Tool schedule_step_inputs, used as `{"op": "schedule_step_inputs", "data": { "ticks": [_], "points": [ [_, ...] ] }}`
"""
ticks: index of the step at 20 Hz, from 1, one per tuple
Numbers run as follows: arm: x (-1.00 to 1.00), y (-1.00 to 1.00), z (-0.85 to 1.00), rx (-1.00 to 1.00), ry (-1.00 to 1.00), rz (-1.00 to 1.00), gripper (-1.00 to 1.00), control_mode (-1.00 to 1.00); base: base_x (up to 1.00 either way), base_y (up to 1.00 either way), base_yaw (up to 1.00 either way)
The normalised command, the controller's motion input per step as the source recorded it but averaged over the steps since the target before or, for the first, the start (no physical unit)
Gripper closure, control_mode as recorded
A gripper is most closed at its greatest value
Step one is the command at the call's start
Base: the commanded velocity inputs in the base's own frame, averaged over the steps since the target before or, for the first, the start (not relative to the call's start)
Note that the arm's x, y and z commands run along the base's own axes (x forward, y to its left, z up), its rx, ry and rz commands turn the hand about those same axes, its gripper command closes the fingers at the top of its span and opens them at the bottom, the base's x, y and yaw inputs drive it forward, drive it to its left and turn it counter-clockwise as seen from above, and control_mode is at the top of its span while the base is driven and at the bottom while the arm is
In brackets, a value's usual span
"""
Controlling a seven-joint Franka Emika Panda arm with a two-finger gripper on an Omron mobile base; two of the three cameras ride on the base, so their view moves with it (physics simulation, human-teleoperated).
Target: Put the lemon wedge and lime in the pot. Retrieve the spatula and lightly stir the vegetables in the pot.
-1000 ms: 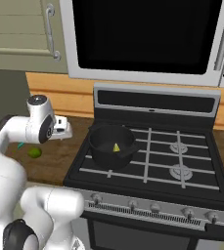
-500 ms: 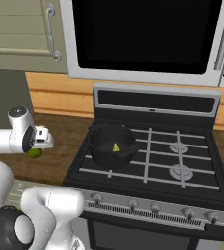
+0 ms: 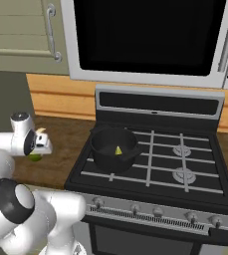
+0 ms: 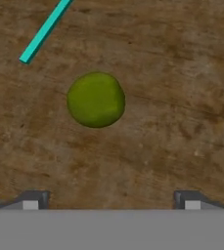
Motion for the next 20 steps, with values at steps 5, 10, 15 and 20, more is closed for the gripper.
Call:
{"op": "schedule_step_inputs", "data": {
  "ticks": [5, 10, 15, 20],
  "points": [
    [0.44, 0.43, -0.30, 0.00, 0.10, 0.00, -1.00, -1.00, 0.00, 0.00, 0.00],
    [0.42, 0.21, -0.24, 0.00, 0.07, 0.00, -1.00, -1.00, 0.00, 0.00, 0.00],
    [0.38, 0.13, -0.24, 0.00, 0.01, 0.00, -1.00, -1.00, 0.00, 0.00, 0.00],
    [0.27, 0.06, -0.23, 0.00, 0.00, 0.00, -1.00, -1.00, 0.00, 0.00, 0.00]
  ]
}}
